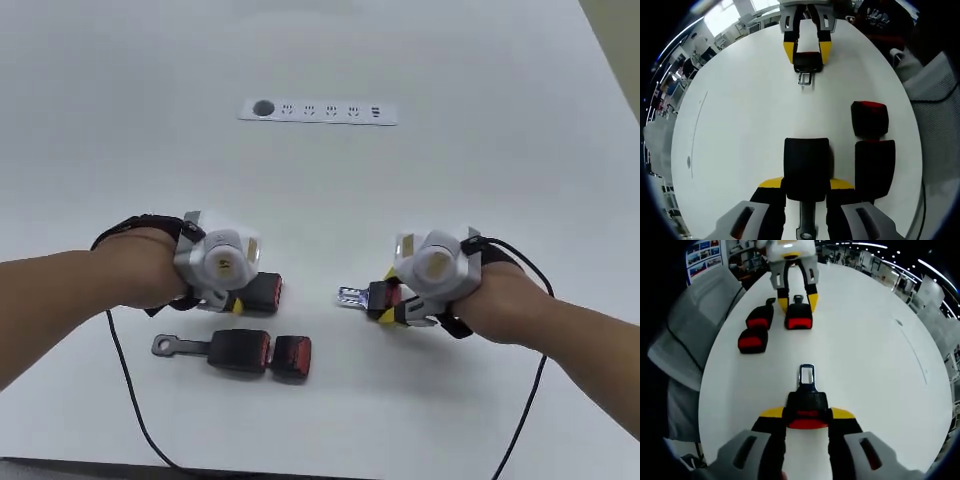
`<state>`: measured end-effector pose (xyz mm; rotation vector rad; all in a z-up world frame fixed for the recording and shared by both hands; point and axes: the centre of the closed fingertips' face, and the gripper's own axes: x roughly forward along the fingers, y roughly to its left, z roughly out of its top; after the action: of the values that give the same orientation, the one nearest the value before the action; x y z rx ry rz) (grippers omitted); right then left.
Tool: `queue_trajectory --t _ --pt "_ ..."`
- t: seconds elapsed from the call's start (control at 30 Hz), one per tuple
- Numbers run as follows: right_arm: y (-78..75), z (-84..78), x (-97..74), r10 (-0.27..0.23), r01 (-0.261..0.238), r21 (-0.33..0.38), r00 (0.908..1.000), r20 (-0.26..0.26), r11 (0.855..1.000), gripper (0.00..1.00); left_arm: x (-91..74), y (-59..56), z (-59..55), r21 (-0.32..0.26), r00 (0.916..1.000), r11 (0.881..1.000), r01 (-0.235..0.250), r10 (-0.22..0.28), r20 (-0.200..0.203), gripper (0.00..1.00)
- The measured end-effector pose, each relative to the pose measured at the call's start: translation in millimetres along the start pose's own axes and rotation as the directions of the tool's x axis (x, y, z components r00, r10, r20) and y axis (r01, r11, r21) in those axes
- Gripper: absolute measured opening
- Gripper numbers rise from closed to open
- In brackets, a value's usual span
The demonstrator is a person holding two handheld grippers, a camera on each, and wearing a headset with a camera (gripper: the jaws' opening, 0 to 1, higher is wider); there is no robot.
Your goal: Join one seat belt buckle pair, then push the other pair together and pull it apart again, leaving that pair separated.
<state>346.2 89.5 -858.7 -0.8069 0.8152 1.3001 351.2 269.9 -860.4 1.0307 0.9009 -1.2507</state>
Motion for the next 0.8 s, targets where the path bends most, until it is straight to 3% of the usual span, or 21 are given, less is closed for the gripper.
queue_trajectory --t 0.17,0.37,0.6,0.8 --pt "0.0 9.5 3.9 -0.016 0.016 0.014 0.9998 -0.009 1.0 0.31 0.9 0.4 0.4 -0.014 1.0 1.0 -0.004 0.004 0.003 0.31" --pt "1.6 31.7 16.2 -0.024 0.024 0.016 0.9997 0.006 1.0 0.32 0.9 -0.2 0.8 -0.019 0.9999 1.0 -0.012 0.012 -0.006 0.31" --pt "3.6 64.6 35.4 0.003 -0.003 -0.041 1.0 0.006 0.999 0.32 1.3 -0.5 0.8 -0.028 0.9999 1.0 -0.009 0.009 -0.01 0.31" --pt "5.0 75.2 41.9 0.013 -0.013 -0.048 0.9999 0.01 0.999 0.32 1.8 -0.7 0.6 -0.03 0.9998 1.0 -0.009 0.009 -0.019 0.31"
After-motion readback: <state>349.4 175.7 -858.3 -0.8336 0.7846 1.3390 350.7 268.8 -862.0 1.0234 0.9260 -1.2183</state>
